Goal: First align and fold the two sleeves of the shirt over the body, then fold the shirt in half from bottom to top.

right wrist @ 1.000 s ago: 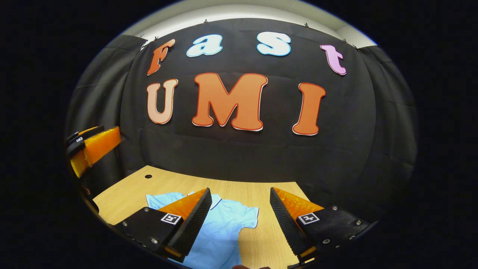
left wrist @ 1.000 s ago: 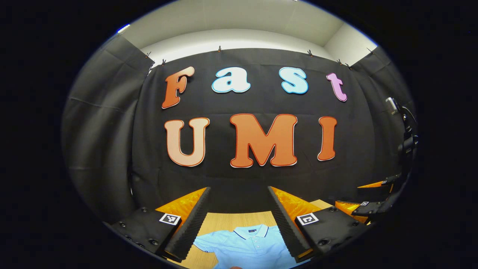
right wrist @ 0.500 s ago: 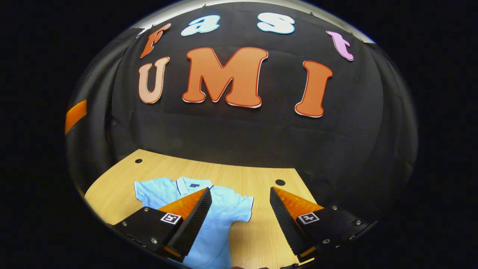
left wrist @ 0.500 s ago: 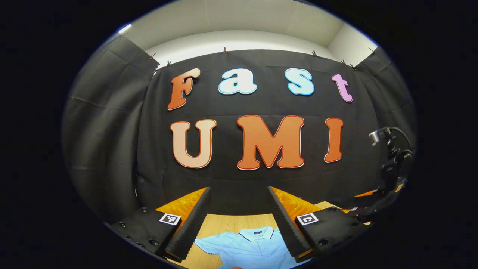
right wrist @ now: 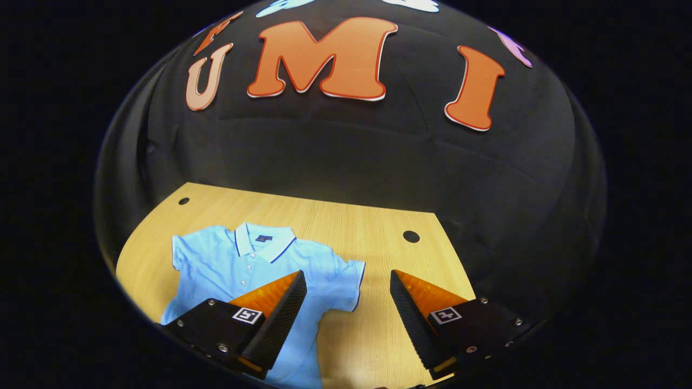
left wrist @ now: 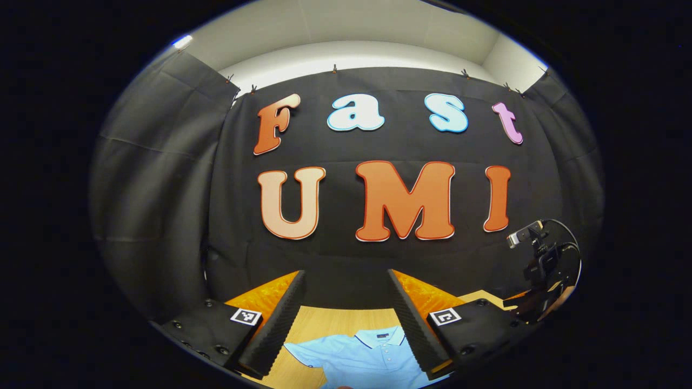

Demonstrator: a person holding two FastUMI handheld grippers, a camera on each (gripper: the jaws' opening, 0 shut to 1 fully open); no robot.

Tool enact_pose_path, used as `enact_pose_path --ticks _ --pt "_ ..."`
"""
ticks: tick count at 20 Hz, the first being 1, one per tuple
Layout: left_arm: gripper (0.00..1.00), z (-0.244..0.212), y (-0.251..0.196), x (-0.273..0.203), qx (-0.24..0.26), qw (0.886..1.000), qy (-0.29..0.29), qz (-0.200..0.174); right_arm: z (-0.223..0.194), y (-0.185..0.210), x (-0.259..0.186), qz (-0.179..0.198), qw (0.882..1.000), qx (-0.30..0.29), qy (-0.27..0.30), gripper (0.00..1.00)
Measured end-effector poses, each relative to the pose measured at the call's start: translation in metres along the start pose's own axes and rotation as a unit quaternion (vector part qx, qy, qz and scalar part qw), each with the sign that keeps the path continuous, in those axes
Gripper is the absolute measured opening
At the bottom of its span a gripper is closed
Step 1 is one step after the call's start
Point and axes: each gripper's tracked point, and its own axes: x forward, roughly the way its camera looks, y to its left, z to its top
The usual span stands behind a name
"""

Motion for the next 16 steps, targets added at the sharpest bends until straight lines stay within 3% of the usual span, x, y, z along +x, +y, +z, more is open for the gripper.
enact_pose_path --ticks 6,16 --pt "0.97 -0.011 0.012 0.013 0.012 0.999 0.012 0.029 -0.027 -0.001 0.058 0.008 0.997 -0.012 0.071 0.96" --pt "0.96 -0.012 0.009 0.03 0.036 0.999 0.01 0.03 -0.087 -0.01 0.124 -0.001 0.981 -0.011 0.194 0.96"
